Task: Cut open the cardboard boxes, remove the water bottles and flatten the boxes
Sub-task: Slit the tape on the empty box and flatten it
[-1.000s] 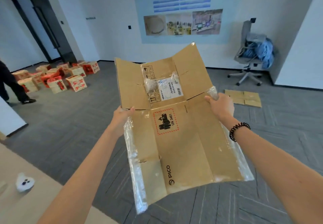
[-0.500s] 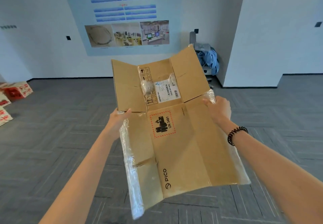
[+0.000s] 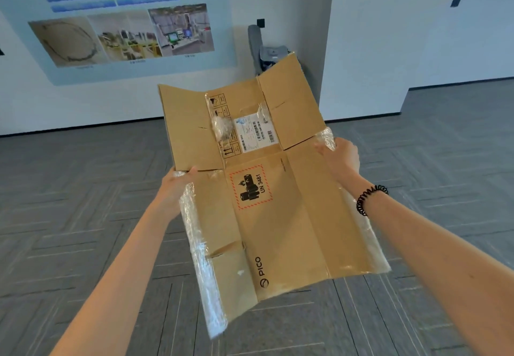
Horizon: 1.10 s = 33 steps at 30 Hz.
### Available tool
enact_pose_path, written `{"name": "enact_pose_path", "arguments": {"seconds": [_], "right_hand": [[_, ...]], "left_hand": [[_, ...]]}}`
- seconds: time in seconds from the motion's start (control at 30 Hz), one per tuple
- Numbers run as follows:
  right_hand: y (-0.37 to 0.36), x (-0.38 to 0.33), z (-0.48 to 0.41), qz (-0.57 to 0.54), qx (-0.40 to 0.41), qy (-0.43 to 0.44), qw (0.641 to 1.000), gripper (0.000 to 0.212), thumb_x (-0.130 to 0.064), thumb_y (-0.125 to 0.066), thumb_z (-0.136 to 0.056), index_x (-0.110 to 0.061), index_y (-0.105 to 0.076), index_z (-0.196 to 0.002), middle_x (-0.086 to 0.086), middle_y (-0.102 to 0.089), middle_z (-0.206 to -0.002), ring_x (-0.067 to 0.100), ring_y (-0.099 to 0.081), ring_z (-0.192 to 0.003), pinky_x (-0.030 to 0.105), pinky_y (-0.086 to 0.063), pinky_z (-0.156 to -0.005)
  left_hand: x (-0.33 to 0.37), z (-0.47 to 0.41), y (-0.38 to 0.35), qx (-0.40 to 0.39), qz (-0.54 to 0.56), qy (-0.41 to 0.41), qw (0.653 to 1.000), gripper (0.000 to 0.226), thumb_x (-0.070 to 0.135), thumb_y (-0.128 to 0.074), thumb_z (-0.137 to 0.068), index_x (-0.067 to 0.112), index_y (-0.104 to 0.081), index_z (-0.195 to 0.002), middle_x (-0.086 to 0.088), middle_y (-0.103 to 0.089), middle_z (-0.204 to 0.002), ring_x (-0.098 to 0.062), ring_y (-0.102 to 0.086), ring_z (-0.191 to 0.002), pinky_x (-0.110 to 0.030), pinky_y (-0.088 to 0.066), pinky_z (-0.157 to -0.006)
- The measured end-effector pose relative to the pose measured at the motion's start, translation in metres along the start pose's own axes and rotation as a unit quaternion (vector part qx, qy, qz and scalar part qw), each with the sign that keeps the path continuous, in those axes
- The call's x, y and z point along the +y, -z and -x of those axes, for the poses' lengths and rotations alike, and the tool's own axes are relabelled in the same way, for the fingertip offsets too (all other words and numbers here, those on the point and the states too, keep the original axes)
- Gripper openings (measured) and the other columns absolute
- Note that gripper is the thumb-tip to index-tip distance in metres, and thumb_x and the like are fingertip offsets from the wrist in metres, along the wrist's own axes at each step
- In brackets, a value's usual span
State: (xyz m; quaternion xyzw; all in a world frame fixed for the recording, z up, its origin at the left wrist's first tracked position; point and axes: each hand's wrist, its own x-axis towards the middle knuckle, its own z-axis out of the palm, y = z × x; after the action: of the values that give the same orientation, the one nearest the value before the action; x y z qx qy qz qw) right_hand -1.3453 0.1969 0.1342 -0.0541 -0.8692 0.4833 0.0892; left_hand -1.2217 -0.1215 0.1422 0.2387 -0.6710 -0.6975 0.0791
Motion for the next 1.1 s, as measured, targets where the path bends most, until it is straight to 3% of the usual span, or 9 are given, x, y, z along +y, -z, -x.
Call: {"name": "enact_pose_path", "arguments": {"seconds": [0.13, 0.33, 0.43, 0.47, 0.7, 0.73, 0.9, 1.0, 1.1], "right_hand": [[-0.012, 0.006, -0.084, 0.008, -0.006, -0.01, 1.0, 0.042, -0.039, -0.064, -0.09, -0.017, -0.039, -0.063, -0.003, -0.045, -0.061, 0.013, -0.039, -0.053, 0.028, -0.027, -0.049], [-0.047, 0.018, -0.204, 0.003, 0.013, -0.027, 1.0, 0.046, -0.038, -0.064, -0.089, -0.018, -0.034, -0.06, -0.004, -0.04, -0.056, 0.012, -0.032, -0.049, 0.028, -0.023, -0.048], [-0.075, 0.018, -0.265, 0.005, 0.02, -0.036, 0.999, 0.049, -0.037, -0.063, -0.089, -0.017, -0.03, -0.059, -0.004, -0.035, -0.055, 0.013, -0.029, -0.049, 0.028, -0.022, -0.049], [-0.085, 0.016, -0.287, 0.0, 0.019, -0.037, 0.999, 0.049, -0.036, -0.063, -0.089, -0.017, -0.03, -0.059, -0.004, -0.035, -0.055, 0.014, -0.029, -0.049, 0.028, -0.022, -0.049], [-0.149, 0.015, -0.424, -0.009, 0.021, -0.05, 0.998, 0.048, -0.038, -0.064, -0.09, -0.017, -0.031, -0.062, -0.003, -0.036, -0.057, 0.013, -0.029, -0.05, 0.029, -0.025, -0.05], [-0.156, 0.017, -0.441, -0.01, 0.019, -0.054, 0.998, 0.048, -0.038, -0.063, -0.091, -0.016, -0.031, -0.062, -0.003, -0.036, -0.058, 0.013, -0.028, -0.051, 0.029, -0.025, -0.051], [-0.185, 0.04, -0.524, -0.011, 0.016, -0.063, 0.998, 0.042, -0.041, -0.061, -0.091, -0.013, -0.039, -0.069, 0.0, -0.041, -0.061, 0.015, -0.032, -0.055, 0.027, -0.027, -0.052], [-0.215, 0.063, -0.598, -0.016, 0.017, -0.075, 0.997, 0.043, -0.043, -0.06, -0.092, -0.015, -0.038, -0.068, -0.002, -0.041, -0.06, 0.013, -0.032, -0.053, 0.027, -0.026, -0.051], [-0.25, 0.095, -0.664, -0.028, 0.006, -0.078, 0.997, 0.042, -0.039, -0.06, -0.093, -0.016, -0.038, -0.066, -0.003, -0.043, -0.06, 0.012, -0.035, -0.053, 0.027, -0.027, -0.051]], "left_hand": [[0.011, -0.08, -0.042, -0.016, 0.009, 0.017, 1.0, 0.042, 0.019, -0.061, -0.096, 0.011, -0.047, -0.135, 0.0, -0.059, -0.125, -0.009, -0.057, -0.105, -0.025, -0.046, -0.084], [0.024, -0.207, -0.1, -0.021, -0.003, 0.015, 1.0, 0.033, 0.021, -0.062, -0.096, 0.018, -0.049, -0.126, 0.007, -0.059, -0.11, -0.009, -0.052, -0.109, -0.025, -0.037, -0.095], [0.035, -0.278, -0.12, -0.031, 0.001, 0.011, 0.999, 0.031, 0.019, -0.061, -0.097, 0.018, -0.049, -0.126, 0.006, -0.061, -0.111, -0.002, -0.059, -0.093, -0.015, -0.047, -0.073], [0.04, -0.303, -0.125, -0.031, -0.001, 0.01, 0.999, 0.03, 0.019, -0.061, -0.097, 0.019, -0.05, -0.125, 0.006, -0.062, -0.111, -0.002, -0.059, -0.093, -0.017, -0.046, -0.072], [0.064, -0.458, -0.164, -0.049, -0.027, 0.007, 0.998, 0.035, 0.02, -0.063, -0.096, 0.009, -0.054, -0.129, -0.008, -0.063, -0.127, -0.021, -0.06, -0.117, -0.034, -0.048, -0.099], [0.066, -0.476, -0.171, -0.051, -0.029, 0.011, 0.998, 0.036, 0.02, -0.063, -0.096, 0.01, -0.054, -0.13, -0.008, -0.063, -0.127, -0.02, -0.06, -0.117, -0.033, -0.048, -0.098], [0.066, -0.55, -0.213, -0.053, -0.035, 0.008, 0.998, 0.026, 0.017, -0.058, -0.099, 0.017, -0.051, -0.124, 0.012, -0.06, -0.101, 0.007, -0.052, -0.085, -0.006, -0.038, -0.061], [0.055, -0.621, -0.254, -0.022, -0.058, 0.005, 0.998, 0.025, 0.016, -0.06, -0.097, 0.017, -0.052, -0.121, 0.014, -0.059, -0.097, 0.007, -0.054, -0.085, -0.003, -0.041, -0.059], [0.033, -0.687, -0.288, 0.01, -0.075, 0.003, 0.997, 0.026, 0.019, -0.066, -0.094, 0.016, -0.058, -0.118, 0.012, -0.064, -0.099, -0.004, -0.061, -0.095, -0.009, -0.043, -0.068]]}}
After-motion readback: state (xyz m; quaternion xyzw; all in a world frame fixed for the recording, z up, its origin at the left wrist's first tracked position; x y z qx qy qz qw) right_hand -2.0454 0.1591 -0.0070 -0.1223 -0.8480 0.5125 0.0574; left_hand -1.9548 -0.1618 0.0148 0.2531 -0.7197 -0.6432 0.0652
